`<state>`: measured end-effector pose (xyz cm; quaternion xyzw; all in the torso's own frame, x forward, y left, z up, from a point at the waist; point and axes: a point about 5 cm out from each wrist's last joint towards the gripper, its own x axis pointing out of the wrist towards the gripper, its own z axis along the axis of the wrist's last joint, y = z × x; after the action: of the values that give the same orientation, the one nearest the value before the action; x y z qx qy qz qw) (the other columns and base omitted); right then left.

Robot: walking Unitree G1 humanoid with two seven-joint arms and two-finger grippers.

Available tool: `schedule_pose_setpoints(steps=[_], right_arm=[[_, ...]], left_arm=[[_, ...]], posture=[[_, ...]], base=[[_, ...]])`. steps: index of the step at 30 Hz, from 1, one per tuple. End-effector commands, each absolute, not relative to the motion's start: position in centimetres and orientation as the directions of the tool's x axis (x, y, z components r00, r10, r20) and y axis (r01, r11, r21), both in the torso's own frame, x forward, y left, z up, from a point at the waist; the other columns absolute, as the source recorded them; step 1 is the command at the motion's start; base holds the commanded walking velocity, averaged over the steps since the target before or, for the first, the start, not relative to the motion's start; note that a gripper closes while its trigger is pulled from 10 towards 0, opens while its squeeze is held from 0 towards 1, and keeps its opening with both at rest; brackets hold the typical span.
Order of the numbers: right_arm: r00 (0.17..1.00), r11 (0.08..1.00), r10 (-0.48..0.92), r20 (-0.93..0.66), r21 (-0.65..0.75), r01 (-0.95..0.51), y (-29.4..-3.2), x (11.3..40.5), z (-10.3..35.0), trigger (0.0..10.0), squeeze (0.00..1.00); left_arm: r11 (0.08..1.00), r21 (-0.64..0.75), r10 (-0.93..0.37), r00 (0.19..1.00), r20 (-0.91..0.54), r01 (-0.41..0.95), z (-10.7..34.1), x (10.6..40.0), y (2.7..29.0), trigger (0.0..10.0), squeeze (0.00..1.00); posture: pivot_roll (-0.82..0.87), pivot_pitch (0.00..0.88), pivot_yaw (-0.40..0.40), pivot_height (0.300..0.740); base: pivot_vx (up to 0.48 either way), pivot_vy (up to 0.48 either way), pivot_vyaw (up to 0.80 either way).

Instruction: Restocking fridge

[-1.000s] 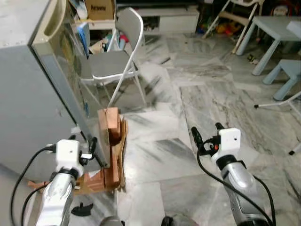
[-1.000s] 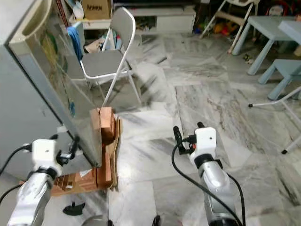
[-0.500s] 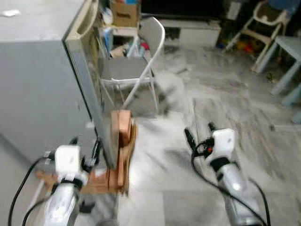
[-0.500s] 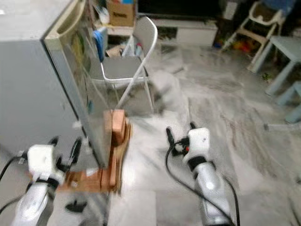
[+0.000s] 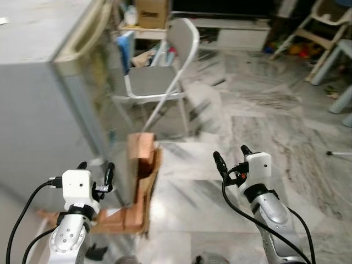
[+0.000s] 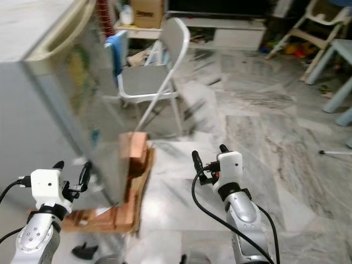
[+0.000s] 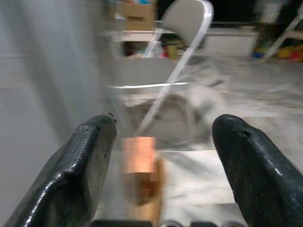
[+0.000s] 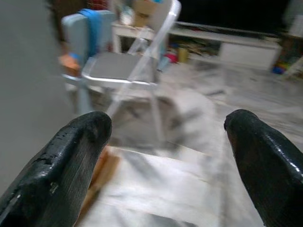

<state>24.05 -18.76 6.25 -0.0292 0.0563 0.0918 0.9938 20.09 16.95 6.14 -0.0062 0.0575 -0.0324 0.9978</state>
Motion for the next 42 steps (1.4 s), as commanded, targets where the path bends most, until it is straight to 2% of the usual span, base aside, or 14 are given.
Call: schedule_pose_setpoints(steps=[1,11,21,27,31,37,39,40,42], right_arm=[[0.976,0.979,0.195,-0.095,-0.038,-0.199,-18.0,24.5,6.7,10.0,0.00],[0.972,0.977,0.207,-0.113,-0.035,-0.212,-17.9,24.5,6.4,10.0,0.00],[0.926,0.960,0.267,-0.267,-0.009,-0.280,-17.6,23.5,4.1,10.0,0.00],[0.927,0.955,0.295,-0.231,0.044,-0.292,-17.2,23.5,4.5,10.0,0.00],[0.917,0.953,0.303,-0.258,0.053,-0.300,-17.3,23.3,4.2,10.0,0.00],[0.914,0.955,0.294,-0.278,0.050,-0.292,-17.5,23.3,3.9,10.0,0.00],[0.900,0.951,0.306,-0.311,0.052,-0.306,-17.5,23.5,3.3,10.0,0.00],[0.900,0.951,0.306,-0.311,0.052,-0.306,-17.5,23.5,3.3,10.0,0.00],[0.876,0.946,0.312,-0.369,0.033,-0.323,-17.6,23.3,2.5,10.0,0.00]], left_arm=[[0.999,0.016,-0.039,0.991,-0.131,0.041,6.2,19.8,18.2,10.0,0.00],[0.998,0.055,0.016,0.985,-0.169,-0.007,5.3,20.9,19.5,10.0,0.00],[0.989,0.126,0.089,0.989,-0.120,-0.073,6.2,25.6,22.3,10.0,0.00],[0.980,0.155,0.146,0.982,-0.118,-0.126,6.3,26.7,23.6,10.0,0.00],[0.982,0.143,0.136,0.986,-0.100,-0.121,6.7,27.5,24.0,10.0,0.00],[0.987,0.136,0.092,0.993,-0.075,-0.081,7.3,29.0,23.4,10.0,0.00],[0.988,0.152,-0.002,0.998,-0.064,0.012,8.1,31.1,21.0,10.0,0.00],[0.988,0.152,-0.002,0.998,-0.064,0.012,8.1,31.1,21.0,10.0,0.00],[0.979,0.162,-0.117,0.992,-0.050,0.124,9.1,32.9,18.1,10.0,0.00]], posture=[[0.09,0.000,-0.008,0.740],[0.09,0.001,-0.019,0.740],[0.07,0.000,-0.014,0.740],[0.06,0.000,-0.010,0.740],[0.06,0.000,-0.015,0.740],[0.07,0.000,-0.021,0.740],[0.06,0.000,-0.025,0.740],[0.06,0.000,-0.025,0.740],[0.06,0.000,-0.024,0.740]], base=[[0.000,0.000,0.00],[0.000,0.000,0.00],[0.000,0.000,0.00],[0.000,0.000,0.00],[0.000,0.000,0.00],[0.000,0.000,0.00],[0.000,0.000,0.00],[0.000,0.000,0.00],[0.000,0.000,0.00]])
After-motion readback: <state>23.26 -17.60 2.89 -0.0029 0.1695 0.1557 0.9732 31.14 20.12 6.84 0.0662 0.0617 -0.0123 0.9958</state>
